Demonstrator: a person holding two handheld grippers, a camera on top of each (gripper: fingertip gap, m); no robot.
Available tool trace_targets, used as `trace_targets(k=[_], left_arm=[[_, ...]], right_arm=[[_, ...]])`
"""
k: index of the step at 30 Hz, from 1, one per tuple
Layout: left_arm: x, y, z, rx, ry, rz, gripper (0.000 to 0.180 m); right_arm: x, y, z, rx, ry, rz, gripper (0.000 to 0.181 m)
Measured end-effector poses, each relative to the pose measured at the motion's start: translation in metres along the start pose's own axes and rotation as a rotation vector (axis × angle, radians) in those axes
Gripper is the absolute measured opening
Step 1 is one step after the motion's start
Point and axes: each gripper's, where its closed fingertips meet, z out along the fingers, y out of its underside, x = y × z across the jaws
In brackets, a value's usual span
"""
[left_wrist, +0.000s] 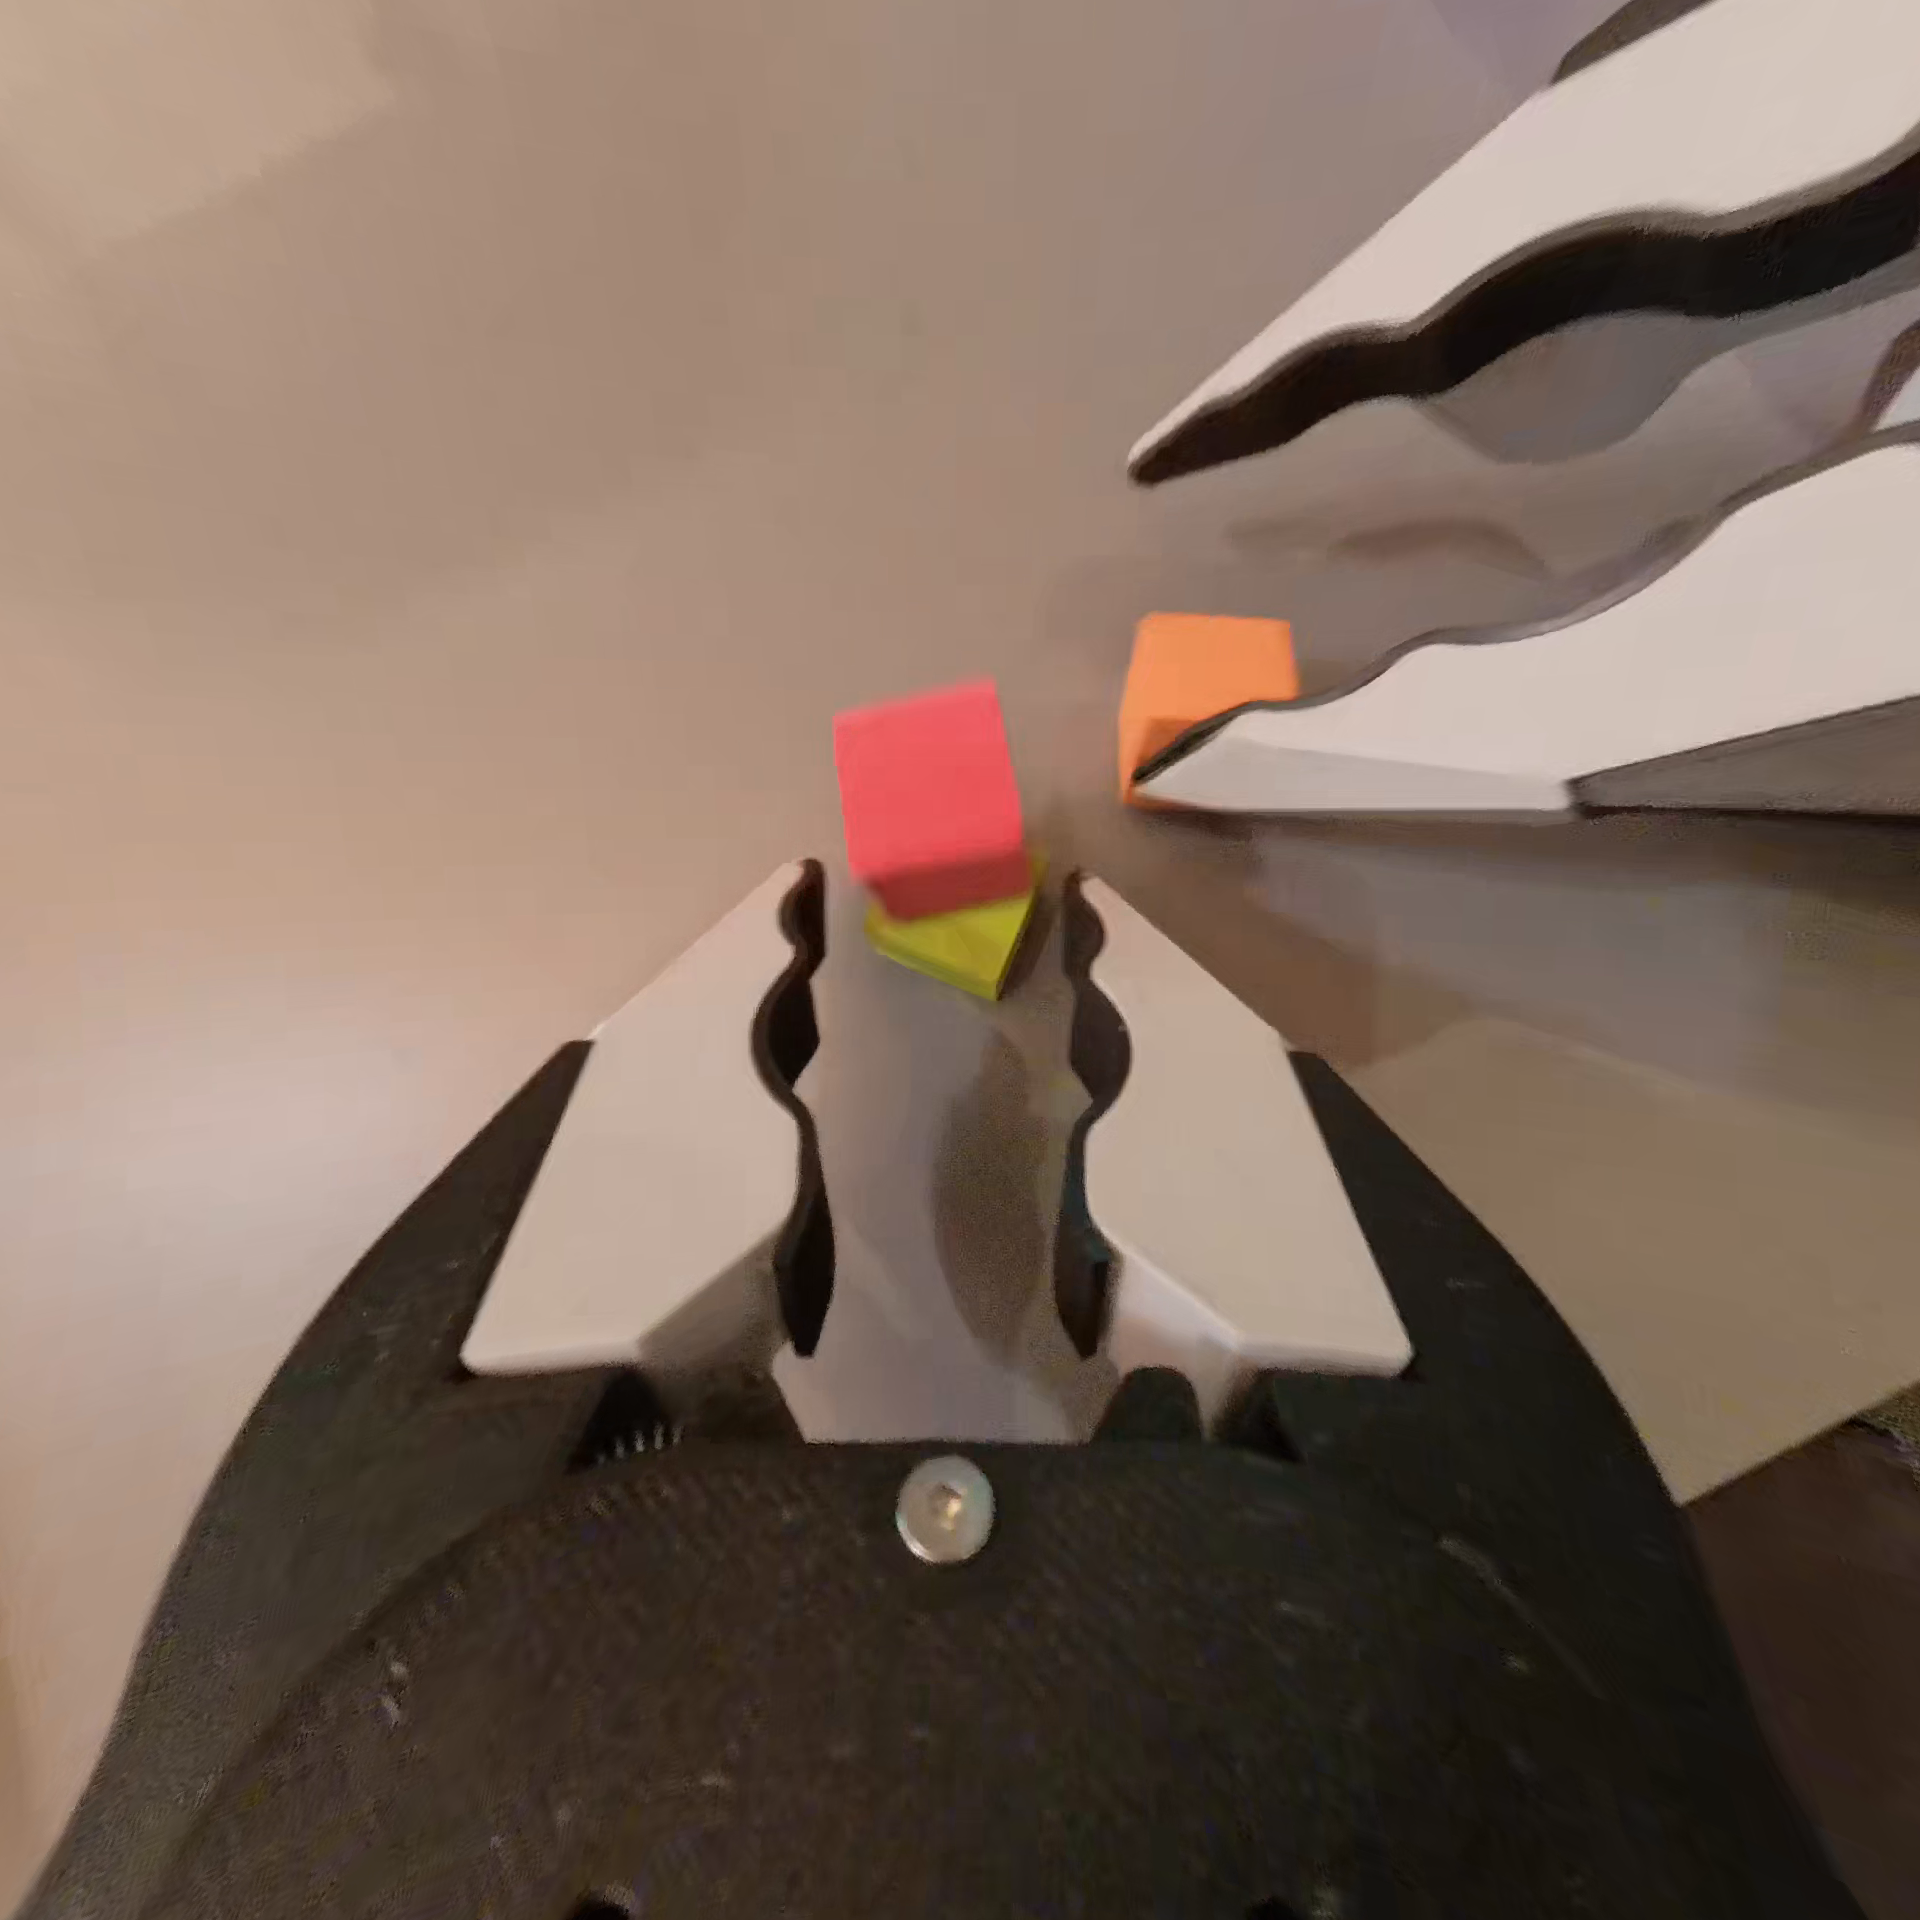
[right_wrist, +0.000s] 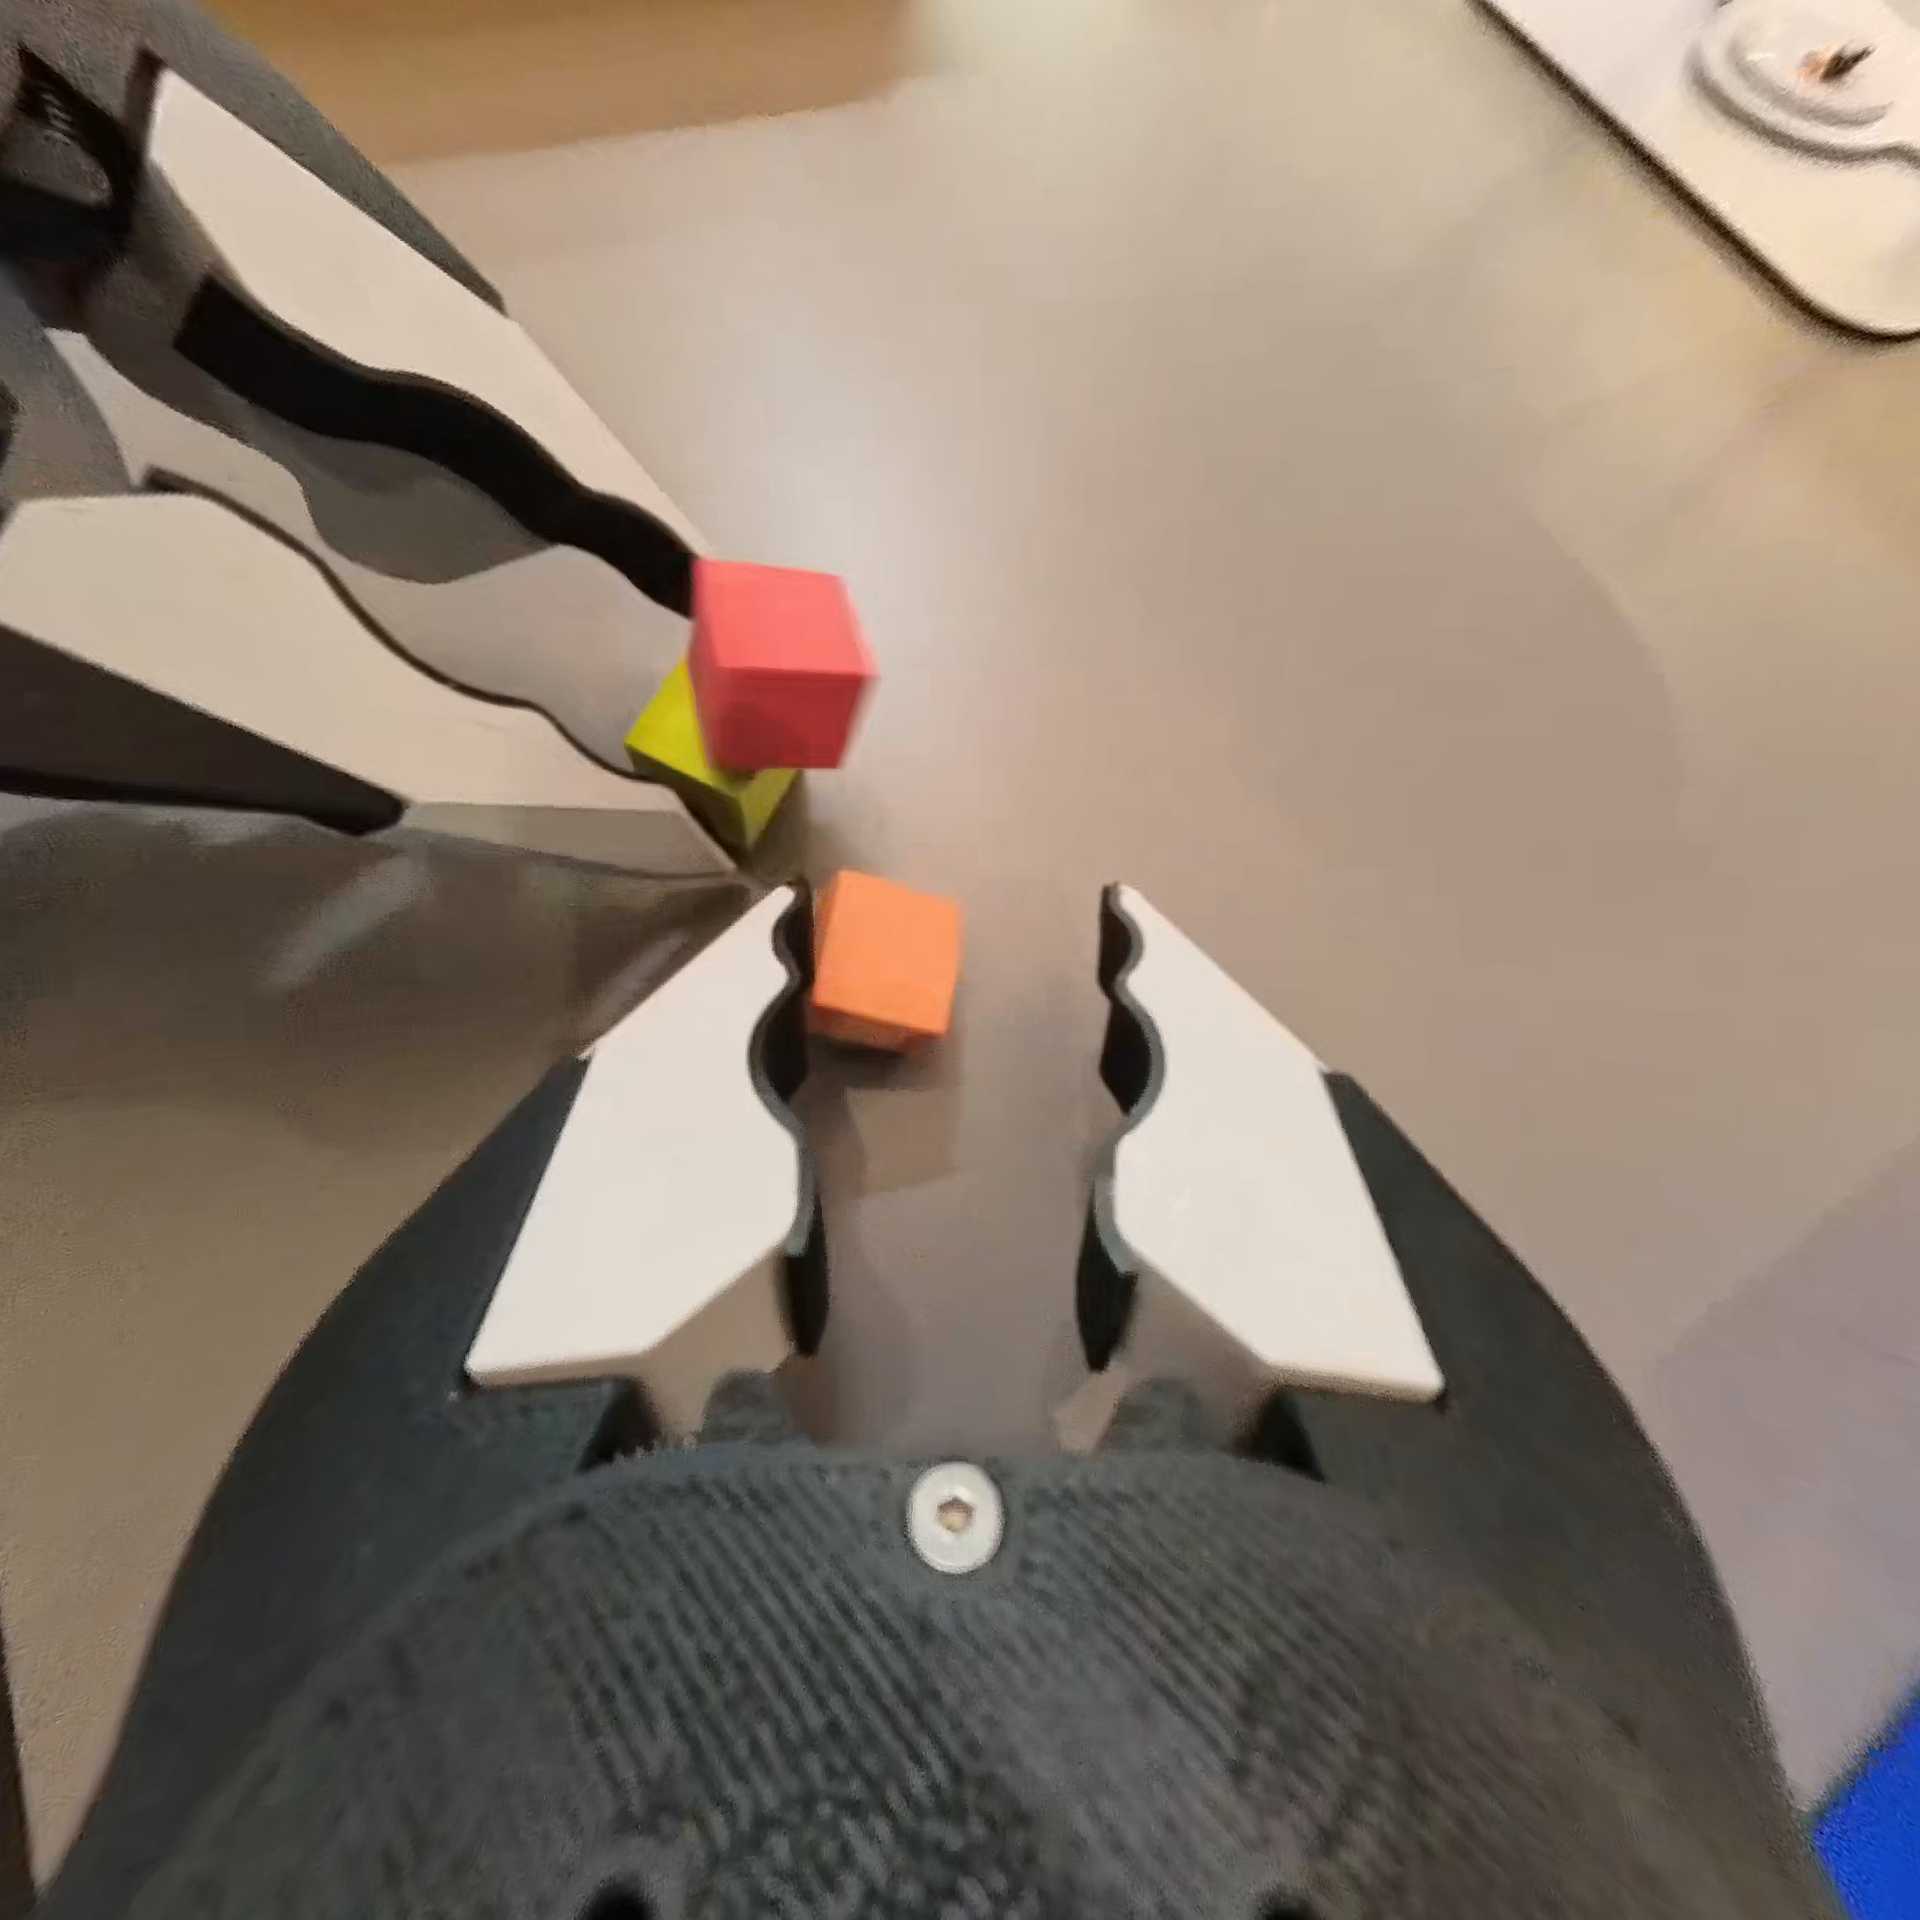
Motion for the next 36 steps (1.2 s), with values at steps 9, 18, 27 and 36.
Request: trace_targets(k=[9, 18, 27, 36], left_arm=[[-0.012, 0.083, -0.097, 0.171, -0.033, -0.118, 0.066], [-0.165, 0.493, -0.240, -0.083, -0.676, -0.498, 0.067], [-0.224, 0.809, -0.025, -0.181, -0.451, -0.919, 0.066], [-0.265, 0.896, 0.149, -0.246, -0.385, -0.706, 0.063]], right_arm=[[-0.010, -0.053, -0.047, 0.386, 0.160, -0.289, 0.061], [-0.340, -0.071, -0.118, 1.083, -0.231, -0.610, 0.015], [-0.498, 0.233, 0.316, -0.125, -0.746, -0.671, 0.060], [-0.529, 0.483, 0.439, -0.505, -0.852, -0.689, 0.045]])
